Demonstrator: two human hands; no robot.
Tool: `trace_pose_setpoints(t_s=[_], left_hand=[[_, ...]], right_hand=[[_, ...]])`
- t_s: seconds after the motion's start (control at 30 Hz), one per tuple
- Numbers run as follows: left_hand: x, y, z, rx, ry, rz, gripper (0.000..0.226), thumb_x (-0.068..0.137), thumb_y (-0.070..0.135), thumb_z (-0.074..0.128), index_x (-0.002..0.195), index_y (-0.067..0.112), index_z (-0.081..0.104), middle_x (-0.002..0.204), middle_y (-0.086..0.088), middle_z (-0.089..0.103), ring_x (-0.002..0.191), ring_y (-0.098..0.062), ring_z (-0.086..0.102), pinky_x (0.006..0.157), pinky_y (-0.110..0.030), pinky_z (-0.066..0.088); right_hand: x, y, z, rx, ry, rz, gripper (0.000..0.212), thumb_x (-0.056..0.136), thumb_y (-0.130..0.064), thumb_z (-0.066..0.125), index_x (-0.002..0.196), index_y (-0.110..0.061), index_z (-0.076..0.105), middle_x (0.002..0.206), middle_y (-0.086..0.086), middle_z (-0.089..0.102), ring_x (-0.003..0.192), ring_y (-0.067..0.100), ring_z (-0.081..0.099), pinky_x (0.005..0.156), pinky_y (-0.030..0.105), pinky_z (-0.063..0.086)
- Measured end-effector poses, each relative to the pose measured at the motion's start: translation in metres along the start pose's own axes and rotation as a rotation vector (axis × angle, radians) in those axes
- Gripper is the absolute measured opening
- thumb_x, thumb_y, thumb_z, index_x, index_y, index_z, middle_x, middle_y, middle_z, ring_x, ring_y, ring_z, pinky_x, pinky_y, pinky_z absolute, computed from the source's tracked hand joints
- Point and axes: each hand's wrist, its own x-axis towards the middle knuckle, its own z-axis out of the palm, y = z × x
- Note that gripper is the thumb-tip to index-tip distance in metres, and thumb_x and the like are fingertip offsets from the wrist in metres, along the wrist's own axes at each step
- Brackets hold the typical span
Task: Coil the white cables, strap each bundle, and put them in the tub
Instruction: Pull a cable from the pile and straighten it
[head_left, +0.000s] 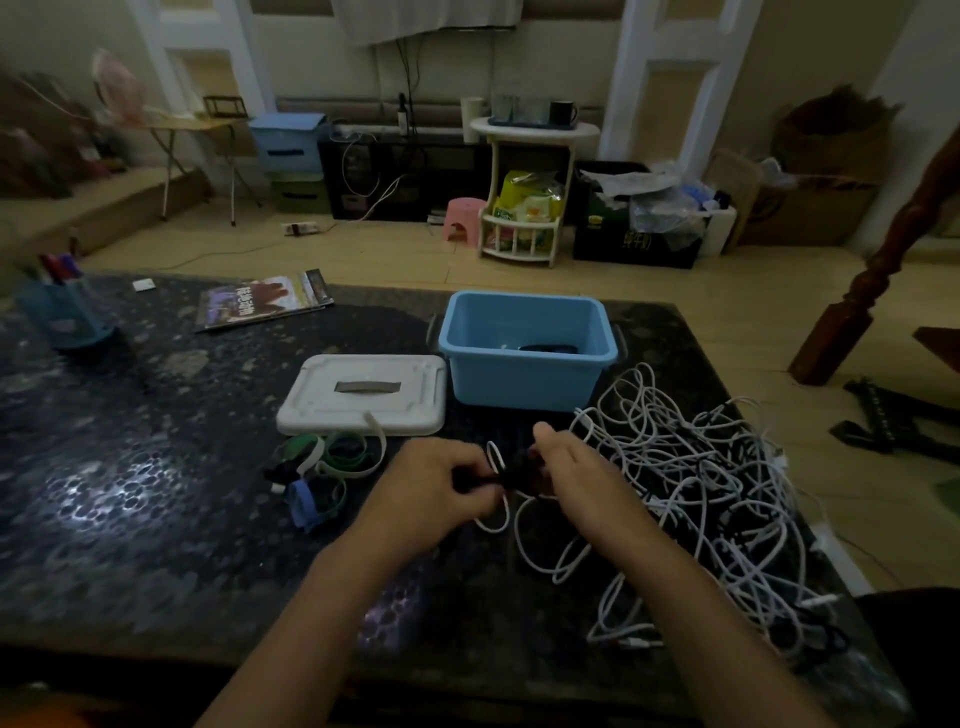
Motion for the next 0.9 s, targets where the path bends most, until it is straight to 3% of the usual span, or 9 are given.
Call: trace_pose_setpoints(t_s=[0.1, 0.27, 0.37, 0.43, 0.7, 0.9], left_hand=[[0.019, -0.020, -0.004, -0.114, 0.200, -0.230, 0.011, 0.078, 0.020, 0.083, 0.072, 0.017, 0.075, 0.065, 0.003, 0.070, 0.056, -0.002, 0.057, 0.059, -0.017, 0.046], [0.056, -0.054, 0.015, -0.056, 0.319, -0.435, 0.018, 0.078, 0.029, 0.083, 0.082, 0.012, 0.079, 0.073, -0.002, 0.074, 0.068, -0.014, 0.066, 0.064, -0.024, 0.045], [0.080, -0.074, 0.031, 0.057, 0.325, -0.495, 0.026, 0.079, 0.034, 0.082, 0.092, 0.011, 0.079, 0.086, -0.008, 0.076, 0.085, -0.024, 0.069, 0.076, -0.031, 0.052], [0.091, -0.083, 0.040, 0.161, 0.301, -0.506, 0.029, 0.080, 0.038, 0.079, 0.096, 0.014, 0.077, 0.093, -0.008, 0.074, 0.094, -0.028, 0.068, 0.082, -0.036, 0.055], [0.099, -0.098, 0.055, 0.558, 0.122, -0.356, 0.036, 0.090, 0.043, 0.067, 0.104, 0.010, 0.068, 0.110, -0.013, 0.058, 0.105, -0.031, 0.057, 0.080, -0.041, 0.051], [0.099, -0.101, 0.058, 0.533, 0.061, -0.317, 0.045, 0.091, 0.046, 0.064, 0.121, 0.014, 0.060, 0.119, -0.012, 0.055, 0.115, -0.031, 0.052, 0.087, -0.041, 0.049]], right_hand=[[0.000, 0.004, -0.011, 0.070, 0.093, -0.028, 0.050, 0.102, -0.058, 0.029, 0.104, -0.021, 0.063, 0.103, -0.002, 0.068, 0.099, 0.017, 0.061, 0.093, 0.040, 0.047], [0.007, 0.015, -0.018, 0.010, 0.087, -0.036, 0.042, 0.102, -0.052, 0.032, 0.101, -0.022, 0.061, 0.101, -0.004, 0.069, 0.096, 0.015, 0.062, 0.090, 0.038, 0.049], [0.009, 0.021, -0.018, -0.113, 0.052, -0.083, 0.031, 0.103, -0.046, 0.039, 0.099, -0.026, 0.063, 0.096, -0.008, 0.067, 0.091, 0.013, 0.061, 0.084, 0.036, 0.050], [0.009, 0.021, -0.017, -0.168, 0.043, -0.123, 0.025, 0.102, -0.040, 0.045, 0.101, -0.026, 0.065, 0.094, -0.009, 0.066, 0.088, 0.012, 0.061, 0.079, 0.033, 0.049], [0.011, 0.020, -0.011, -0.288, -0.041, -0.199, 0.019, 0.100, -0.034, 0.051, 0.107, -0.025, 0.066, 0.104, -0.008, 0.065, 0.094, 0.009, 0.060, 0.080, 0.028, 0.048], [0.015, 0.023, 0.001, -0.412, -0.043, -0.264, 0.020, 0.098, -0.036, 0.054, 0.110, -0.025, 0.066, 0.108, -0.003, 0.063, 0.099, 0.014, 0.059, 0.084, 0.032, 0.049]])
